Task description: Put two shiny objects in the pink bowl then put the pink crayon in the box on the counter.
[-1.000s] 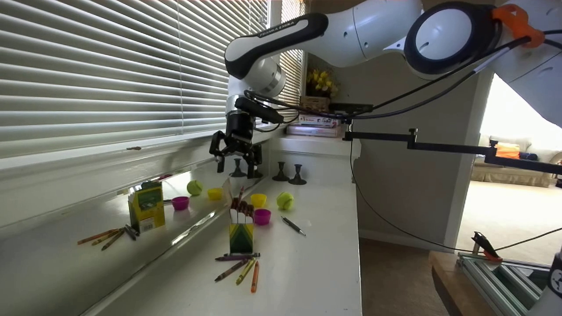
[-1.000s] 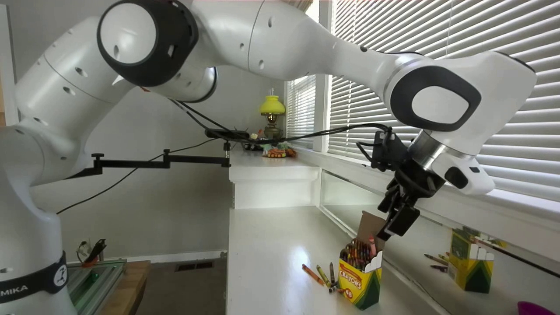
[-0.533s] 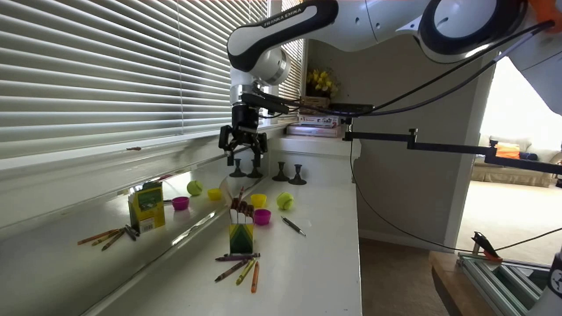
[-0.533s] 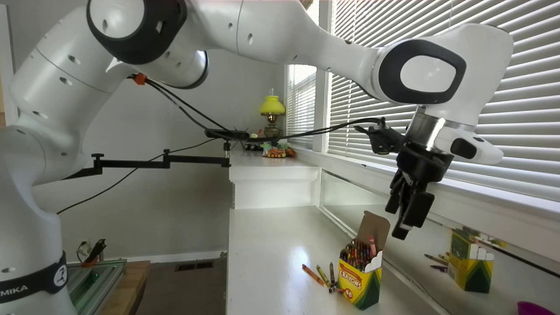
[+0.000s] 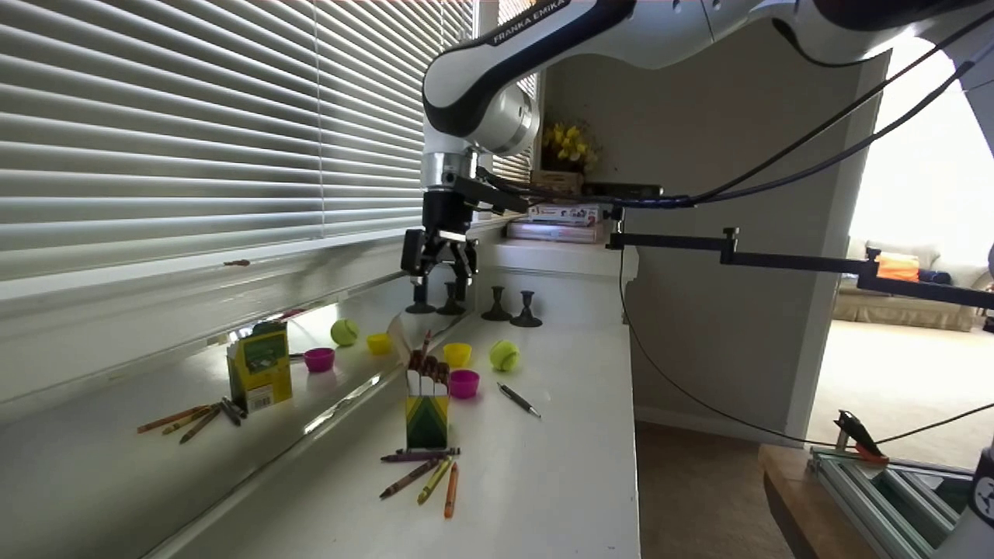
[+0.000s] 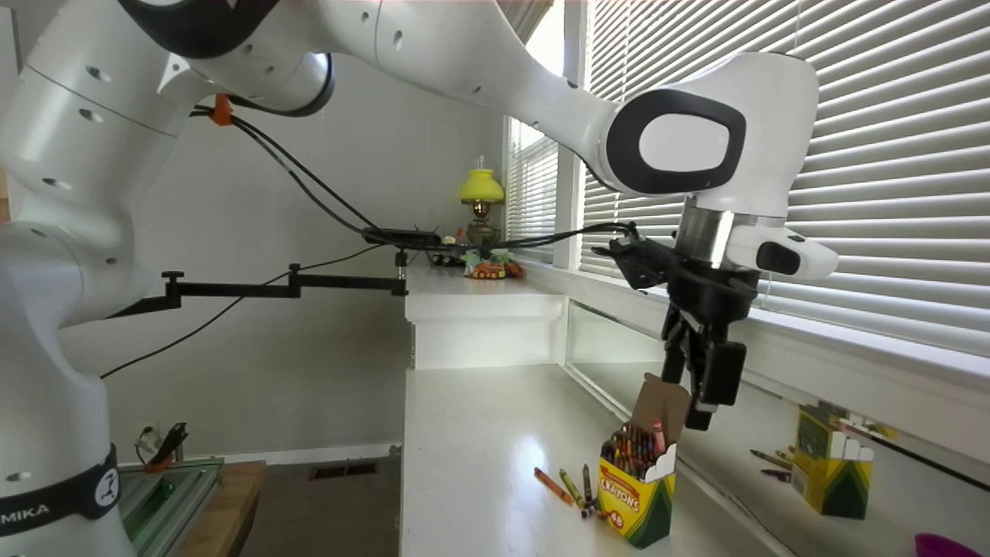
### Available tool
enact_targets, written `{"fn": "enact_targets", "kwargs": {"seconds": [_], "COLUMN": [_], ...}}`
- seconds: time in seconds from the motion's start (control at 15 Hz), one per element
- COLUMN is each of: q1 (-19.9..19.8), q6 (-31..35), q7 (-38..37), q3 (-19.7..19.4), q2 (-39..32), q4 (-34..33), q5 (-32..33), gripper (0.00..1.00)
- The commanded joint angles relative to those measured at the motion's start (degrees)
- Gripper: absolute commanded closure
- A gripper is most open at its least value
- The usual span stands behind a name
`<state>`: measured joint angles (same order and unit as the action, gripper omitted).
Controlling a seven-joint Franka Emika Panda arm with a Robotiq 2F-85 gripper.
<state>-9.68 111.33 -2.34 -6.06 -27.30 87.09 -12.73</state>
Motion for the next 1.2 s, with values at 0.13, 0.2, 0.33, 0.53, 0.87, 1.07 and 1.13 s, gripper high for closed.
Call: {"fn": "enact_targets", "kwargs": {"seconds": [0.13, 0.2, 0.33, 0.53, 0.87, 1.07, 1.13], "q1": [0.0, 0.9, 1.7, 2.9, 3.3, 3.1, 3.0], "q6": [1.7, 3.1, 5.1, 8.1, 14.6, 16.8, 17.1], "q7": [0.8, 1.5, 2.8, 4.6, 9.2, 11.4, 12.1], "q3": [0.3, 0.2, 0.5, 1.2, 2.6, 3.0, 3.1], "q2": [1.4, 1.9, 2.2, 2.8, 2.6, 2.7, 2.8], "q4": [2.0, 3.4, 5.1, 7.8, 10.4, 11.6, 11.9], "q5": [1.1, 3.0, 4.6, 6.4, 7.2, 7.1, 7.0], "gripper": [0.0, 0.0, 0.0, 0.0, 0.01, 0.3, 0.39]}}
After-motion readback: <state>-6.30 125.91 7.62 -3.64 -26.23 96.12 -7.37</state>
